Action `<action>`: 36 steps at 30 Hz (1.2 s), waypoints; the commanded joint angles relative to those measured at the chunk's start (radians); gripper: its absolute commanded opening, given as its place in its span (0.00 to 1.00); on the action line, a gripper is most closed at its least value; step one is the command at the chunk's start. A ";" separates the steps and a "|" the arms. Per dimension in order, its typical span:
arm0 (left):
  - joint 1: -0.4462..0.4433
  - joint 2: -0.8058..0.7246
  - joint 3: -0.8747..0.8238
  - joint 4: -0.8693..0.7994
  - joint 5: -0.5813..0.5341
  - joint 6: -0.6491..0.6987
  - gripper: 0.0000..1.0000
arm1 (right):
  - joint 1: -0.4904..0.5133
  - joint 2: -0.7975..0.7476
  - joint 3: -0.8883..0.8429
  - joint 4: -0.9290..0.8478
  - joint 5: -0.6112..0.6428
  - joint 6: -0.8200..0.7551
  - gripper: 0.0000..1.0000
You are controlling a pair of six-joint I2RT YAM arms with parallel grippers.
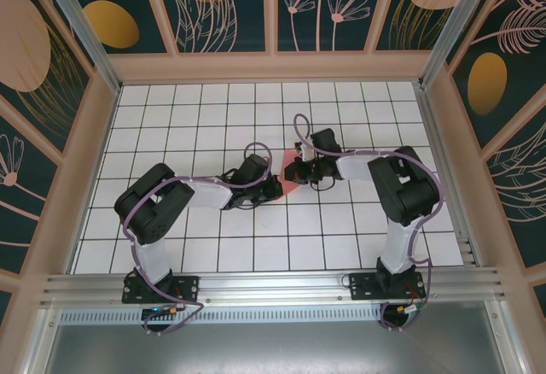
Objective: Fold a paper plane with a square sheet of paper (pick it up from the middle)
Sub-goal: Fourth fold the wing at the center of the table.
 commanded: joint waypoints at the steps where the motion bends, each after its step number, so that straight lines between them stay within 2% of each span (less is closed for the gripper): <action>1: -0.008 0.043 -0.038 -0.180 -0.014 0.000 0.00 | -0.006 0.045 0.019 -0.018 0.008 -0.045 0.06; 4: -0.007 0.039 -0.041 -0.182 -0.014 0.000 0.00 | -0.041 0.074 0.062 -0.055 0.054 -0.074 0.06; 12: -0.008 0.026 -0.078 -0.147 0.002 -0.018 0.00 | -0.213 0.176 0.185 -0.034 0.106 -0.043 0.03; 18: -0.008 0.021 -0.080 -0.149 -0.006 -0.017 0.00 | -0.267 0.223 0.274 -0.056 0.117 -0.052 0.03; 23: -0.007 0.027 -0.062 -0.160 -0.006 -0.009 0.00 | -0.271 0.160 0.293 -0.066 0.102 -0.050 0.03; 28: -0.007 0.029 -0.045 -0.168 -0.010 -0.001 0.00 | -0.242 0.037 0.196 -0.035 0.073 -0.014 0.04; 36: -0.007 0.029 -0.027 -0.162 -0.014 0.006 0.00 | -0.102 -0.020 0.041 0.017 0.046 0.027 0.04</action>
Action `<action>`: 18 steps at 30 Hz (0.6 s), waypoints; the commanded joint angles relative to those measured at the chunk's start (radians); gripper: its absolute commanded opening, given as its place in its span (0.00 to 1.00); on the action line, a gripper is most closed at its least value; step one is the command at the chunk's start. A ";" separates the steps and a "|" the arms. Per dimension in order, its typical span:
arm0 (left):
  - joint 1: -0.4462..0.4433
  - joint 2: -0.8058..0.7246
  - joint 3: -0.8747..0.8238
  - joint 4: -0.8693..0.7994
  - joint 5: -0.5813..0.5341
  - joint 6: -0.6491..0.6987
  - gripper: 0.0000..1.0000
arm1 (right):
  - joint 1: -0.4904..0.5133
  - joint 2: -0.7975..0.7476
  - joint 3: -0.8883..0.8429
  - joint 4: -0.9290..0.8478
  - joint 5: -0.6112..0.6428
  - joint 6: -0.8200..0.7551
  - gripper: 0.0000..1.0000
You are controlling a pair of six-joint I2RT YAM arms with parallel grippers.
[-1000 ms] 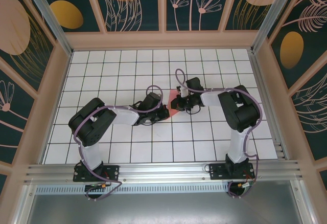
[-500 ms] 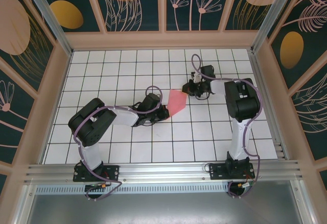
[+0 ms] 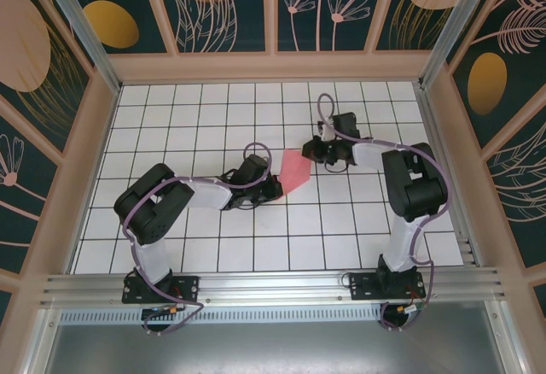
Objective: Fold a paper plane with a square sheet of paper (pick it up from the middle)
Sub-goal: Fourth fold the wing at the center of the table.
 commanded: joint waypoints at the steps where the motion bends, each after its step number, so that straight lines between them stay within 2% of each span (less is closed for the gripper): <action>1: -0.008 0.031 -0.020 -0.166 -0.011 0.014 0.00 | 0.047 0.005 -0.034 0.016 -0.030 0.014 0.04; 5: -0.008 0.022 -0.007 -0.148 -0.008 0.031 0.00 | 0.067 0.049 -0.034 0.015 -0.043 0.014 0.04; 11: -0.007 -0.039 0.002 -0.033 0.005 0.145 0.00 | 0.067 0.082 -0.036 -0.025 0.000 -0.010 0.04; 15: -0.006 -0.061 0.035 0.011 0.008 0.221 0.08 | 0.060 0.098 -0.043 -0.049 0.018 -0.026 0.04; 18: 0.003 -0.029 0.071 0.008 0.015 0.247 0.09 | 0.058 0.099 -0.050 -0.056 0.024 -0.029 0.04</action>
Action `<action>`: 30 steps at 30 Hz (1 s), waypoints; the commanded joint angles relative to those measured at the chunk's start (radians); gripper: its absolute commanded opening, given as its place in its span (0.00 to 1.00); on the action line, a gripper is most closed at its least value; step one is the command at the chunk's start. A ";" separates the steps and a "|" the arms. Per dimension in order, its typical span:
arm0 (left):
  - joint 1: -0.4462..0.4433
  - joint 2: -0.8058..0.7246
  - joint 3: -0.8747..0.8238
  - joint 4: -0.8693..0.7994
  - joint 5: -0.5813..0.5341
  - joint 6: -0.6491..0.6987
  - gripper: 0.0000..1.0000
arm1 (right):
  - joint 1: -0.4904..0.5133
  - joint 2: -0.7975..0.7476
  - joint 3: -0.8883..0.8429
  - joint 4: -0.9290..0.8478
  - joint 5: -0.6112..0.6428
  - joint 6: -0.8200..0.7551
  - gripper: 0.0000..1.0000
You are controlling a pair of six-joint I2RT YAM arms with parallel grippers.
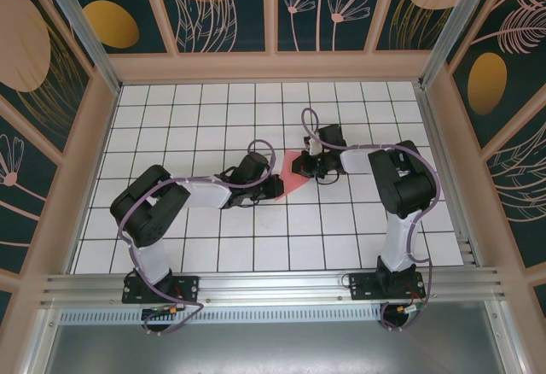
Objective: Fold a paper plane with a square sheet of paper (pick it up from the middle)
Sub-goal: Fourth fold the wing at the center of the table.
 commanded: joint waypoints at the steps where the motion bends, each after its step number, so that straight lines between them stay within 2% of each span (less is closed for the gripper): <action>1: 0.006 0.016 0.054 0.016 0.015 0.075 0.09 | -0.008 0.031 -0.026 -0.049 0.042 -0.023 0.04; 11: 0.022 0.119 0.074 -0.015 0.083 0.060 0.02 | -0.010 0.046 -0.026 -0.064 0.047 -0.025 0.04; 26: 0.020 0.037 -0.132 -0.033 0.190 0.123 0.00 | -0.011 0.095 0.012 -0.136 0.084 -0.040 0.04; 30: 0.011 0.020 -0.155 -0.076 0.170 0.149 0.00 | -0.012 0.098 0.014 -0.142 0.098 -0.035 0.04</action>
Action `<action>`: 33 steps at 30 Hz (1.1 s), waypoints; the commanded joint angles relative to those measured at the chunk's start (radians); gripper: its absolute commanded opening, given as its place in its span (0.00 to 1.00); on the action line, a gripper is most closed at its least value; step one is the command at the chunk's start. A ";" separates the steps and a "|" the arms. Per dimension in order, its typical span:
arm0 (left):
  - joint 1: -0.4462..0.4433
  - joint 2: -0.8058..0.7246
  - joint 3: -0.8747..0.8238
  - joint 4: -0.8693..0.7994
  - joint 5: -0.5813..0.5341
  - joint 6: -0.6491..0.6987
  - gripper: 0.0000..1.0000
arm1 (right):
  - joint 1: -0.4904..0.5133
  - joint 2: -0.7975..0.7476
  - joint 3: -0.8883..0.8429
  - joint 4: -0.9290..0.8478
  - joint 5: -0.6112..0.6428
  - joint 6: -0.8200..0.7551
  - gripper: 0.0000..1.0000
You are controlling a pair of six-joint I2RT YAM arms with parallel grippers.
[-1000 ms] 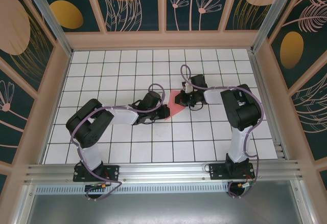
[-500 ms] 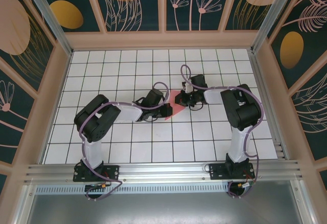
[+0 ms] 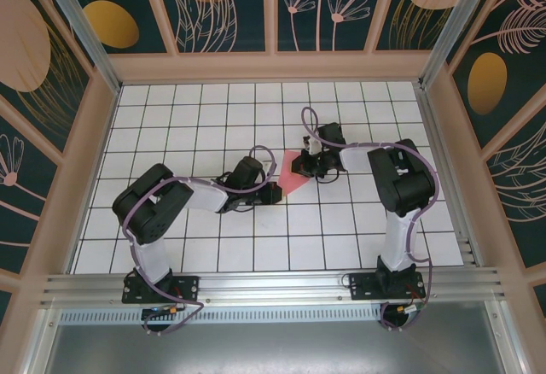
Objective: Fold a paper plane with a square sheet of paper (pick it up from the middle)
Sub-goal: Fourth fold the wing at the center of the table.
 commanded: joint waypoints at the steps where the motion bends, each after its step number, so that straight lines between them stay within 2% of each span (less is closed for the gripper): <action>1: -0.012 -0.005 -0.058 -0.205 0.029 0.051 0.00 | -0.008 0.077 -0.015 -0.096 0.119 -0.029 0.04; 11: -0.013 -0.046 -0.019 -0.355 -0.028 0.135 0.00 | -0.008 0.071 -0.012 -0.103 0.125 -0.025 0.04; 17: -0.012 -0.159 0.057 -0.325 -0.112 0.102 0.01 | -0.005 0.042 0.001 -0.102 0.099 -0.009 0.04; 21: -0.013 -0.222 0.077 -0.239 -0.182 0.029 0.15 | -0.005 -0.020 0.024 -0.072 0.049 0.031 0.06; 23: -0.011 -0.236 0.077 -0.201 -0.225 -0.023 0.24 | -0.005 -0.073 0.029 -0.043 0.060 0.065 0.08; 26: -0.010 -0.238 0.088 -0.176 -0.275 -0.061 0.36 | -0.004 -0.166 0.013 0.002 0.136 0.131 0.18; 30: -0.006 -0.239 0.094 -0.159 -0.338 -0.097 0.45 | -0.015 -0.277 -0.057 0.025 0.268 0.216 0.38; 33: -0.004 -0.239 0.096 -0.159 -0.397 -0.104 0.55 | -0.030 -0.307 -0.113 0.037 0.284 0.269 0.46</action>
